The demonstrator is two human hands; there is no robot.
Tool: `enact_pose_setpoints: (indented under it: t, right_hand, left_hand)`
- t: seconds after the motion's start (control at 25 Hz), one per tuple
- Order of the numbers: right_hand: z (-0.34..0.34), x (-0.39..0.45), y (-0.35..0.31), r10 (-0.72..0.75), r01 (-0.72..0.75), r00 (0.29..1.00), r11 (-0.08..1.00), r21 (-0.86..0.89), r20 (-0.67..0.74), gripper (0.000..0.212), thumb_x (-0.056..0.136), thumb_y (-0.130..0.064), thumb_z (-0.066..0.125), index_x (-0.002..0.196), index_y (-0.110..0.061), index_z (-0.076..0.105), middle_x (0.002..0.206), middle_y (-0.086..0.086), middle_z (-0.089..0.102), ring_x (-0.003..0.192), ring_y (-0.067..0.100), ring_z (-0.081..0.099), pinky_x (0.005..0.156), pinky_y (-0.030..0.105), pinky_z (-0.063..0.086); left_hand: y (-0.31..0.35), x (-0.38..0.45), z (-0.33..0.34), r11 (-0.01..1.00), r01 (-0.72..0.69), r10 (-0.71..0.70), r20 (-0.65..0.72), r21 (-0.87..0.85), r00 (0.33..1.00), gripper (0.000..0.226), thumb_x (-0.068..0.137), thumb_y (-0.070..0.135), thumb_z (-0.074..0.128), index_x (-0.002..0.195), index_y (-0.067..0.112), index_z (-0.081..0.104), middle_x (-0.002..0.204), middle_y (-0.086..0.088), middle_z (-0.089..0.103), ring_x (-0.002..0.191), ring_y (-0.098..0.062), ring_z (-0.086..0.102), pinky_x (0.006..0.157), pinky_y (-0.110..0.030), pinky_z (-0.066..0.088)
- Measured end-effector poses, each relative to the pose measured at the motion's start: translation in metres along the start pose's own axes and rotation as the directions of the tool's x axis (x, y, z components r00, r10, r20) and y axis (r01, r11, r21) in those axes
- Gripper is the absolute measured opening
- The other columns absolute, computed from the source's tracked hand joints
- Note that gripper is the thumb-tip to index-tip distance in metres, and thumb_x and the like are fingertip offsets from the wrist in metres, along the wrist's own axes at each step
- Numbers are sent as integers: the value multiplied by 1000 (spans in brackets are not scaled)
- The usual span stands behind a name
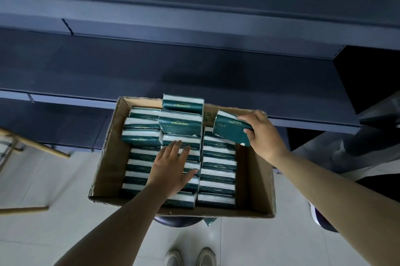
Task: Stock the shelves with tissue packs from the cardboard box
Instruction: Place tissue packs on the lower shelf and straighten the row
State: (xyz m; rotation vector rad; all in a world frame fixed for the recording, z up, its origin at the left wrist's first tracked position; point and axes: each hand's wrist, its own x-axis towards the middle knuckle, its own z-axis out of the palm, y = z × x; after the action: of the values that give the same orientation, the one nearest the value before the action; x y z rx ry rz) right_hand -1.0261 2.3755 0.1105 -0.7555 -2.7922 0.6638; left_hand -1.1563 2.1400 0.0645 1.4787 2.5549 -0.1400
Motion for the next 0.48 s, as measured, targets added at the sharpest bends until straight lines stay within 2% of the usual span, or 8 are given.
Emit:
enact_pose_setpoints:
  t: [0.12,0.32,0.48]
  right_hand:
    - [-44,-11,-20,-13,13,1000,999,37,15,38,90,-4,56,126,-17,54,114,0,48,106,19,52,85,21,39]
    - [-119,-31,-76,-88,95,994,990,106,-65,38,90,-2,55,124,-19,55,110,-6,45,102,14,51,87,20,39]
    - [-178,-43,-139,-139,150,982,985,81,-131,39,91,-2,53,124,-22,55,109,-15,41,100,5,48,84,9,33]
  left_hand:
    - [0,-9,-45,1000,-1,1,-106,-3,994,69,92,62,31,145,17,34,152,-11,29,141,-28,24,114,-40,20]
    - [-2,-18,-134,999,23,-15,-259,28,966,72,91,65,31,147,19,26,153,-7,24,142,-23,17,114,-36,15]
    - [-12,-38,-216,998,5,19,-388,60,922,78,88,69,32,147,18,26,153,-7,24,143,-23,15,115,-36,15]
